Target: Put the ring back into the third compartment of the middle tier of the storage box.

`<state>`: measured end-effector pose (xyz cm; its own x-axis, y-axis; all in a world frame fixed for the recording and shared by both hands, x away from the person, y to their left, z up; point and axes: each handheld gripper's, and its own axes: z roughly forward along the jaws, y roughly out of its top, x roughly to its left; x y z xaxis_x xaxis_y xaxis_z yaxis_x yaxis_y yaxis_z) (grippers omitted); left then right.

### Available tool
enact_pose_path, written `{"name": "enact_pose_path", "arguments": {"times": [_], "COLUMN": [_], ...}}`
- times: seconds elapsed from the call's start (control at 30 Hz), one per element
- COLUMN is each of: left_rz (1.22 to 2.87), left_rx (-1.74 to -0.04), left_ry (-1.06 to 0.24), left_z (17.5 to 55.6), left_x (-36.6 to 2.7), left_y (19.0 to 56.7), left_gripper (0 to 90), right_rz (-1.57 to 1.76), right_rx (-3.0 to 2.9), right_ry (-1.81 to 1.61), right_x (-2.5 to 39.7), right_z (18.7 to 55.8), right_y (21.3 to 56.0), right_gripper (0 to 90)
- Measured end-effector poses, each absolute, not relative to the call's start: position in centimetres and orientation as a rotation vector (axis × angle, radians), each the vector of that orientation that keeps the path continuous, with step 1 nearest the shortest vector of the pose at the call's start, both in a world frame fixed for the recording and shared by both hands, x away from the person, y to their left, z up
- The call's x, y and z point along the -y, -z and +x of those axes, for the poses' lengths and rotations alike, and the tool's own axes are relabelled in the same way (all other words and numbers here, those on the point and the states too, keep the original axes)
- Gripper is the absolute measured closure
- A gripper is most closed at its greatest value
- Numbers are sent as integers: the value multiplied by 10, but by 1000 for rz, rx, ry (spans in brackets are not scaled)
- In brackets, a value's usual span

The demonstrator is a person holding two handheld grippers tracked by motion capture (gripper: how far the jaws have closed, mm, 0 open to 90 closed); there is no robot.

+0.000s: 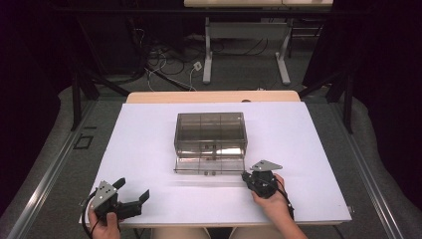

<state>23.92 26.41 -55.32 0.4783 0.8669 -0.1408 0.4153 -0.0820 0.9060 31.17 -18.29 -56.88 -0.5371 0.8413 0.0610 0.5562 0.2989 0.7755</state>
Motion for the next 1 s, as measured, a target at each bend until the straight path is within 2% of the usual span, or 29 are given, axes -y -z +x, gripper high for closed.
{"name": "enact_pose_path", "arguments": {"times": [1.0], "left_rz": [1702], "left_rx": [-1105], "left_ry": [-547], "left_z": [239], "left_x": [-264], "left_y": [553], "left_gripper": [4], "right_rz": [1327], "right_rx": [-2125], "right_ry": [-1193], "right_x": [205], "right_z": [309], "right_y": [551], "right_gripper": [888]}}
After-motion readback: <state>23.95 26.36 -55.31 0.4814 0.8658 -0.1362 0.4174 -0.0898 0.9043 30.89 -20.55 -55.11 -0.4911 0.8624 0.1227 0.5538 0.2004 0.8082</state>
